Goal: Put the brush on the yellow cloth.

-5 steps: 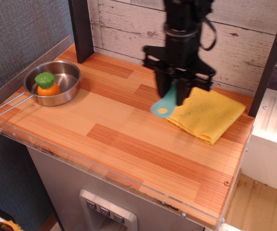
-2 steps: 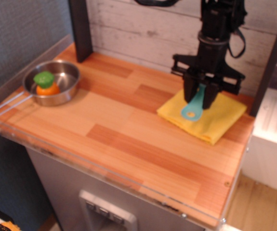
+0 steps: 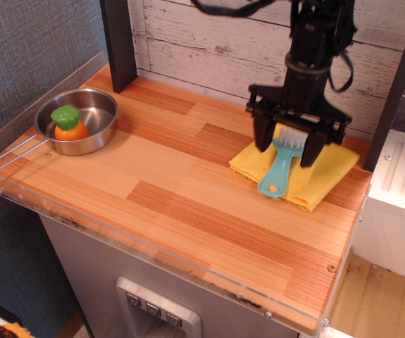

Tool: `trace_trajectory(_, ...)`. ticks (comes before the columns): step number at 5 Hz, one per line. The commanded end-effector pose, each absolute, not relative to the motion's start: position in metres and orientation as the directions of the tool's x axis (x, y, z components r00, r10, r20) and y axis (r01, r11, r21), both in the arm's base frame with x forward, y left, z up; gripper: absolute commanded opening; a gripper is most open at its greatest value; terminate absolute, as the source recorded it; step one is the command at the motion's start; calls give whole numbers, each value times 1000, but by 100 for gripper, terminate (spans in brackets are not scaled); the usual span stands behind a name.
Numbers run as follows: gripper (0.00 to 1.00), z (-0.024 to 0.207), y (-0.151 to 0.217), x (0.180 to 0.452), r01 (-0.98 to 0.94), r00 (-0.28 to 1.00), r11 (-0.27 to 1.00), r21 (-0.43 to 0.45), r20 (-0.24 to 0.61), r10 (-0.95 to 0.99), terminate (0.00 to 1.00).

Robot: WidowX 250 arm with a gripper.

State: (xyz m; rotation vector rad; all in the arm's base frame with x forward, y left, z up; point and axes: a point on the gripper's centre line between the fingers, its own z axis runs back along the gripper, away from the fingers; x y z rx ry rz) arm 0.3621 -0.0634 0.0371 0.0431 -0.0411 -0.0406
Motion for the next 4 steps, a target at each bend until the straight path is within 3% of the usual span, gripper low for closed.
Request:
trace_trajectory(1,100,95,-5,339,44,991,998,38,126,-48,0)
trace_trajectory(2,100,102,21,323,46,992,999,14,116,-47,0)
trace_trajectory(4,100,91,44,307,28,996,999,45,86,-32,0)
